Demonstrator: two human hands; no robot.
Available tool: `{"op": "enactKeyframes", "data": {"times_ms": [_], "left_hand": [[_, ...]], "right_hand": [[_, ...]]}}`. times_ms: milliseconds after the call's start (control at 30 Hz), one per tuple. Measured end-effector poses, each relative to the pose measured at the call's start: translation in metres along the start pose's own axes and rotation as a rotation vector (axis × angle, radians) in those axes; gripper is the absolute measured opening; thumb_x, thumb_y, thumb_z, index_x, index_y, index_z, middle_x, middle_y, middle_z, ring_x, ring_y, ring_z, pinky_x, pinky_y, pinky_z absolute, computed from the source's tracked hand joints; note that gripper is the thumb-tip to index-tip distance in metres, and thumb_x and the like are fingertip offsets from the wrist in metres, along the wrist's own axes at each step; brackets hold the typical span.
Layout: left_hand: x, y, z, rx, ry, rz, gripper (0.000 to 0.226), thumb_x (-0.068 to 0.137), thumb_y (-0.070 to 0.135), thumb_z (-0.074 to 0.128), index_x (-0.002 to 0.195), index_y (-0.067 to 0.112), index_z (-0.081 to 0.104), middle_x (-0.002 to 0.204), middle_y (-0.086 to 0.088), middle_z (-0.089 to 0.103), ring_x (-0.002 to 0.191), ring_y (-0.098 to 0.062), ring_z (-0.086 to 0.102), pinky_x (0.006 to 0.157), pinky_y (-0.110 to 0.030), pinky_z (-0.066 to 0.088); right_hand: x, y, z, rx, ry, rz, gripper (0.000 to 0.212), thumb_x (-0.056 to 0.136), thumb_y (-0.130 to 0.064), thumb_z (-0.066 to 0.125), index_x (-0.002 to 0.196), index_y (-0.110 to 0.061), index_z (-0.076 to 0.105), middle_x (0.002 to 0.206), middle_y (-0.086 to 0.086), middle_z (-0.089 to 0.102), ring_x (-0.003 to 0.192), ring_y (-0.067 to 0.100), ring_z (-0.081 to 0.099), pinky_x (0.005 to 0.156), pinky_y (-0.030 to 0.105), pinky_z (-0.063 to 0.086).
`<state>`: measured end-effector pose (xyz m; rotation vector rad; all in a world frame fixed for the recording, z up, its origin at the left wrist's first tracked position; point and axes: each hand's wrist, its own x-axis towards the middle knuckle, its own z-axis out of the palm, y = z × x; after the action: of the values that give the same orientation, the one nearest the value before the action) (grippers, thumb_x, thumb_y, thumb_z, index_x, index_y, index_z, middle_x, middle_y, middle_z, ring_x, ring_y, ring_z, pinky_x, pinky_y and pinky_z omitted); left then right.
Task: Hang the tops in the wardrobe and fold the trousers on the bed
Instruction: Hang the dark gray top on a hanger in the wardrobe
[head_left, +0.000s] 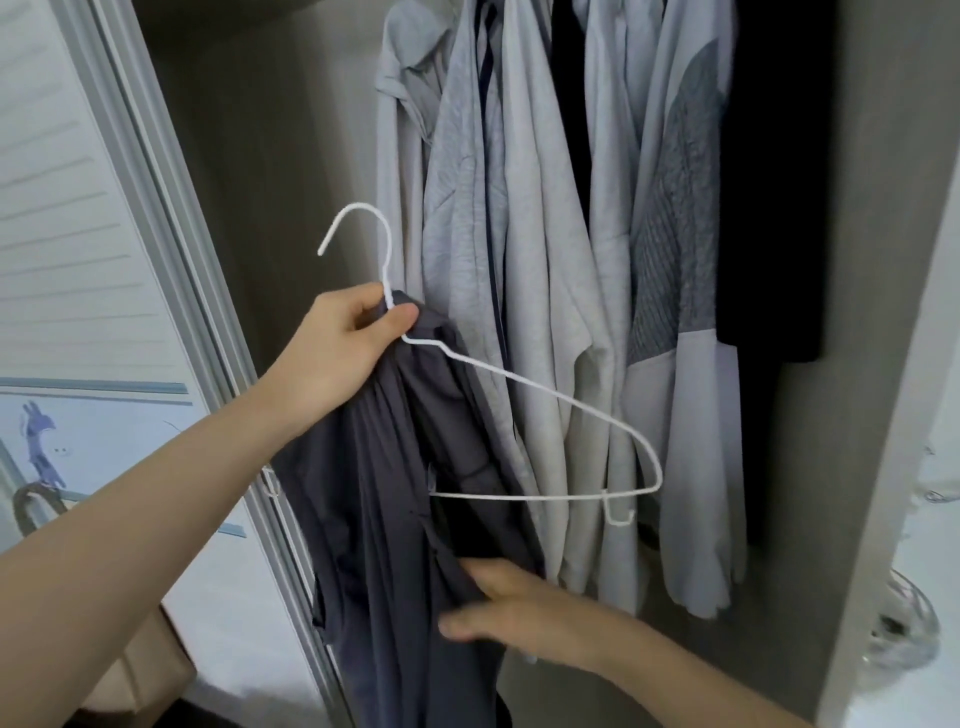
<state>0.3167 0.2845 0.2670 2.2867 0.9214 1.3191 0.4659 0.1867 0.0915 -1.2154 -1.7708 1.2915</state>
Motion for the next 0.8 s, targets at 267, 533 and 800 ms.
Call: {"op": "enactKeyframes", "data": {"times_ms": [267,533,800], "left_hand": [[-0.027,-0.049,-0.035,0.385,-0.073,-0.017,0.033,0.096,0.031,0.056,0.068,0.013,0.051,0.060,0.003,0.051,0.058,-0.008,0.047,0.062,-0.023,0.036],[-0.045,-0.043,0.002,0.374,-0.240,0.132,0.040,0.094,0.025,0.060,0.063,0.010,0.040,0.055,0.004,0.038,0.054,-0.011,0.038,0.056,-0.022,0.032],[-0.049,-0.034,0.020,0.172,-0.124,0.066,0.039,0.095,0.025,0.060,0.062,0.011,0.045,0.054,0.007,0.035,0.053,-0.007,0.034,0.054,-0.020,0.028]], "right_hand": [[-0.050,-0.001,-0.069,-1.080,0.182,-0.245,0.014,0.085,-0.014,0.045,0.090,-0.025,0.053,0.082,-0.005,0.057,0.085,0.012,0.048,0.097,0.017,0.022],[-0.033,-0.062,-0.090,-0.975,0.334,-0.504,0.028,0.084,0.007,0.051,0.091,-0.015,0.067,0.095,-0.005,0.060,0.103,0.012,0.043,0.092,0.021,0.036],[-0.025,-0.088,-0.068,-1.216,0.526,0.049,0.035,0.095,-0.051,0.042,0.087,-0.017,0.045,0.089,-0.001,0.051,0.084,0.023,0.054,0.064,0.034,0.039]]}}
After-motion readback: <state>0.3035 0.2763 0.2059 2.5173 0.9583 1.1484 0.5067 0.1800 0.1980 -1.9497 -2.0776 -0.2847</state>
